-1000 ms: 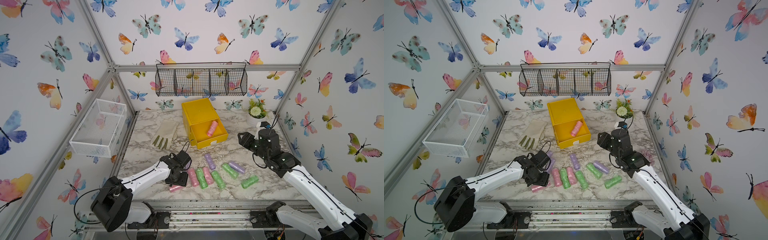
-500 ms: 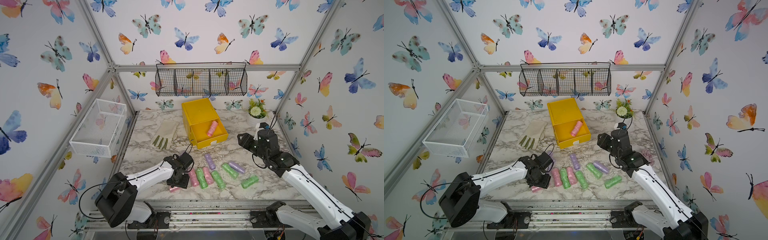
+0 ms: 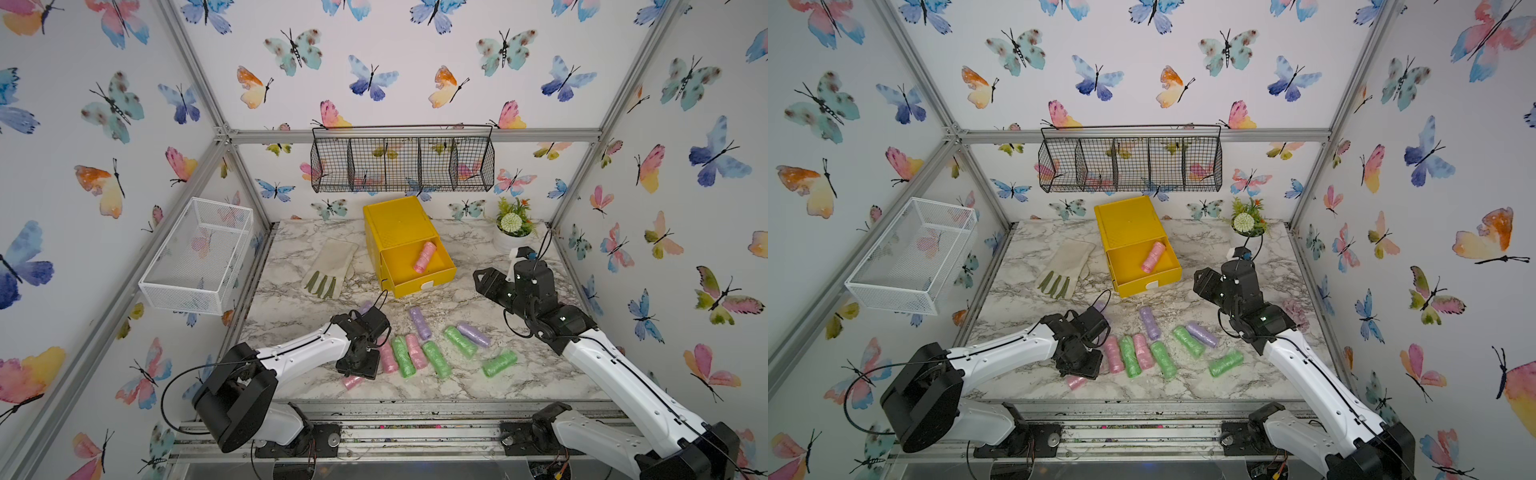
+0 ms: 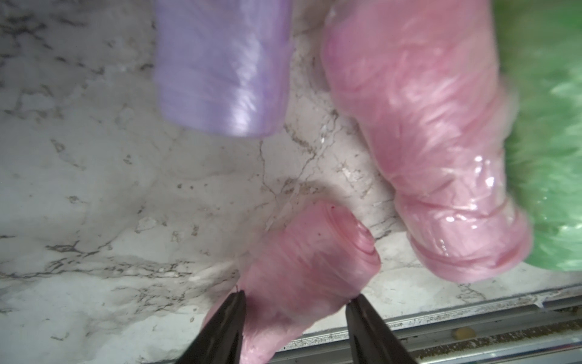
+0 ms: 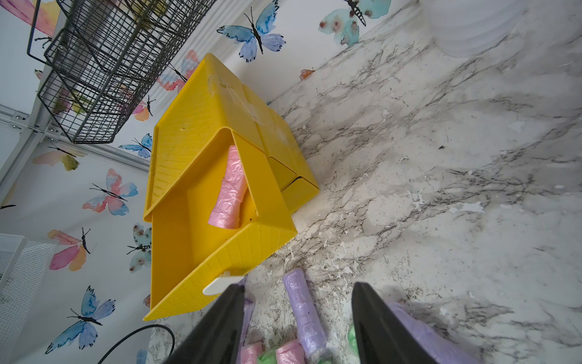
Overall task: Sort the rolls of trash bags by color and place them into the drawer
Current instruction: Pick up the roll of trash bags from the center of the board.
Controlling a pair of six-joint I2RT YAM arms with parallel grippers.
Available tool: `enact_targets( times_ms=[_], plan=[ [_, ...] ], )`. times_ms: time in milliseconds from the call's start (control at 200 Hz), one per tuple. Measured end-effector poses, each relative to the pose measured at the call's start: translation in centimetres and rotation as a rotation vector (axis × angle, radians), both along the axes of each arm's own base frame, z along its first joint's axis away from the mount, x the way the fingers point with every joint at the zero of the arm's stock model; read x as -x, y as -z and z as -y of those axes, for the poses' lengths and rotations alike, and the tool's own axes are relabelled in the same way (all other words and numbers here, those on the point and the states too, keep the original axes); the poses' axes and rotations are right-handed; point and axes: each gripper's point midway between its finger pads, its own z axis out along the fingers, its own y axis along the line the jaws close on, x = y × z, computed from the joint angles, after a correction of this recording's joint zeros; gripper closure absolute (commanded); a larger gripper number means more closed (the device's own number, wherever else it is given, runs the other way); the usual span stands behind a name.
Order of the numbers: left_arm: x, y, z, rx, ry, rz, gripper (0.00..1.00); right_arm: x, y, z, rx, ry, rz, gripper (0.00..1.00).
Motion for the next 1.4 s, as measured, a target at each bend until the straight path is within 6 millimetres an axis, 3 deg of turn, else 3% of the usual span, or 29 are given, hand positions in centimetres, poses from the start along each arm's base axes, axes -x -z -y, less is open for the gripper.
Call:
enact_targets(
  times_ms=[200, 671, 1126, 1281, 1396],
  plan=[
    [0.0, 0.2, 0.0, -0.002, -0.006, -0.005, 0.58, 0.0, 0.3, 0.0, 0.002, 0.0, -0.006, 0.4],
    [0.0, 0.5, 0.2, -0.004, -0.003, -0.008, 0.65, 0.0, 0.7, 0.2, 0.005, 0.001, -0.016, 0.4],
    [-0.1, 0.6, 0.3, -0.003, -0.017, -0.006, 0.84, 0.0, 0.7, 0.3, 0.004, 0.006, -0.015, 0.4],
    [-0.2, -0.1, 0.3, 0.008, -0.024, 0.006, 0.88, 0.0, 0.8, 0.2, -0.003, 0.001, -0.009, 0.4],
    [-0.8, -2.3, 0.7, 0.032, -0.029, 0.046, 0.89, 0.1, 0.5, 0.3, -0.009, -0.001, -0.001, 0.4]
  ],
)
